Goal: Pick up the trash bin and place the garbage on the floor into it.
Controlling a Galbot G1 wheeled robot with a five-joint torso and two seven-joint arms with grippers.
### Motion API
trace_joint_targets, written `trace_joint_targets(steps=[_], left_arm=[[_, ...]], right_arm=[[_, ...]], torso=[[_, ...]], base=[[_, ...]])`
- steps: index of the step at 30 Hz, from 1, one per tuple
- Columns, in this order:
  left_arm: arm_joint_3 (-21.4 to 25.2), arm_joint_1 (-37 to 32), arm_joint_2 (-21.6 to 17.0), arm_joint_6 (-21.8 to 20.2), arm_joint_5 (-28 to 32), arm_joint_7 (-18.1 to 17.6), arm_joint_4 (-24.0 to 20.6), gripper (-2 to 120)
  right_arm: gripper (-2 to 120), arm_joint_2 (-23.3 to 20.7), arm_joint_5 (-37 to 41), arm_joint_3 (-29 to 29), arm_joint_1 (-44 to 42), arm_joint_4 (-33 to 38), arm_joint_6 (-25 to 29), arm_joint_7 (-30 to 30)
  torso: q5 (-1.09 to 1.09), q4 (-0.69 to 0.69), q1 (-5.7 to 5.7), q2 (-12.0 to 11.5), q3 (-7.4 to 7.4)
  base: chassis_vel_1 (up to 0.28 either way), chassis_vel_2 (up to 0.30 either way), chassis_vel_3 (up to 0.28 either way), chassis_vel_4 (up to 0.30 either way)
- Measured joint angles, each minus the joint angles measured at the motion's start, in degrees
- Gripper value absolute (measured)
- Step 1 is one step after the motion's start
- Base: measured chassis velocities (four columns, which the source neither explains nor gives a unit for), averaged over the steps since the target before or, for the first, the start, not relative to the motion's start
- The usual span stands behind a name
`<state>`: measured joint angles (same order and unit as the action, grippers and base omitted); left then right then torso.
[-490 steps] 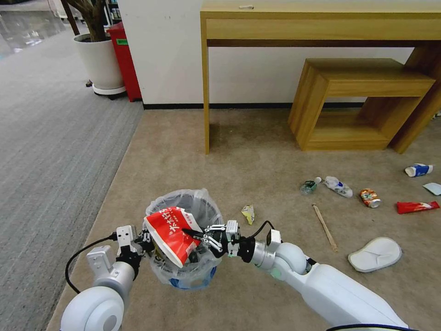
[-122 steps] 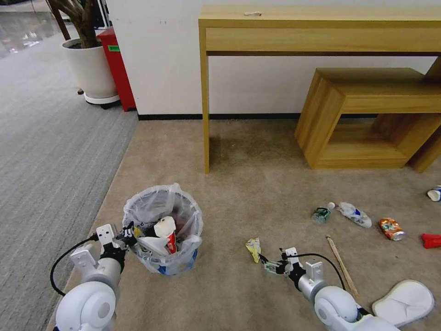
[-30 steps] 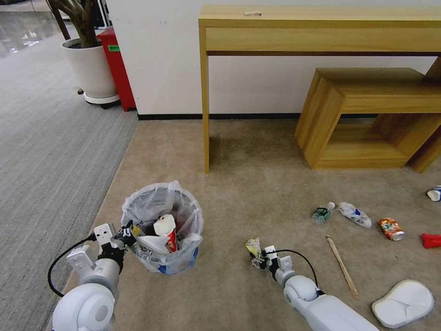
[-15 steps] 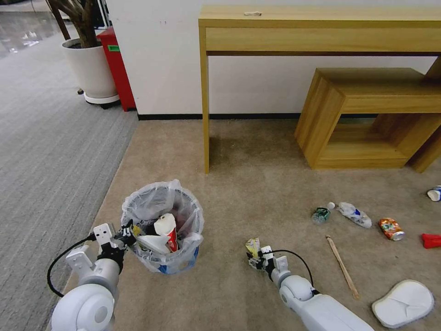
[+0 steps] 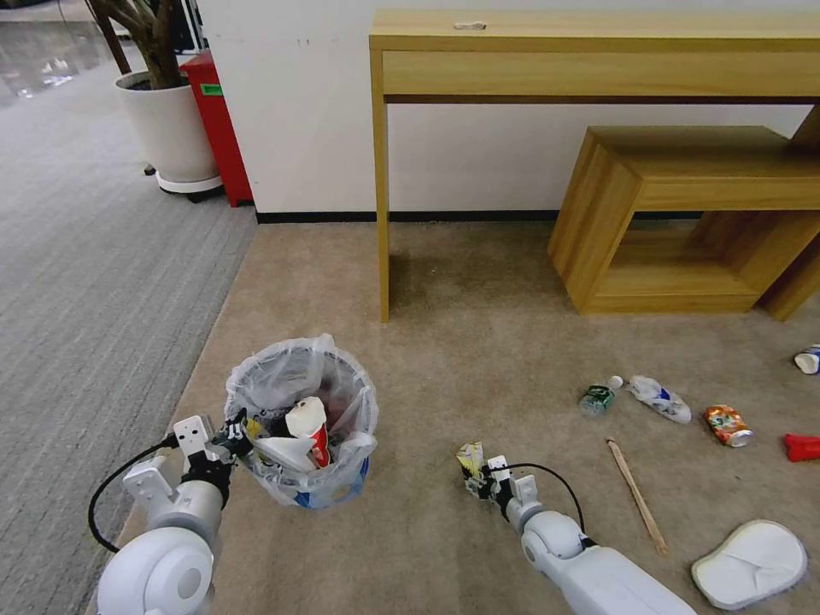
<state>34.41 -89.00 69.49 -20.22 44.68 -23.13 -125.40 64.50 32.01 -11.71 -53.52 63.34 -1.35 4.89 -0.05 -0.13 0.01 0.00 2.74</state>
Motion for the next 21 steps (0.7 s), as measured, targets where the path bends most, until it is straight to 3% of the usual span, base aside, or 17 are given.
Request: trace_joint_targets(steps=[16, 21], left_arm=[[-0.15, 0.27, -0.01, 0.17, 0.15, 0.00, 0.14, 1], [-0.29, 0.55, 0.07, 0.21, 0.16, 0.00, 0.78, 1]], right_arm=[[43, 0.78, -0.52, -0.15, 0.12, -1.24, 0.88, -0.09], [25, 0.84, -0.63, -0.22, 0.27, -1.51, 1.16, -0.13]], torso=[[0.00, 0.00, 0.00, 0.00, 0.00], [0.00, 0.00, 0.00, 0.00, 0.00]], base=[[0.000, 0.000, 0.000, 0.000], [0.000, 0.000, 0.000, 0.000]])
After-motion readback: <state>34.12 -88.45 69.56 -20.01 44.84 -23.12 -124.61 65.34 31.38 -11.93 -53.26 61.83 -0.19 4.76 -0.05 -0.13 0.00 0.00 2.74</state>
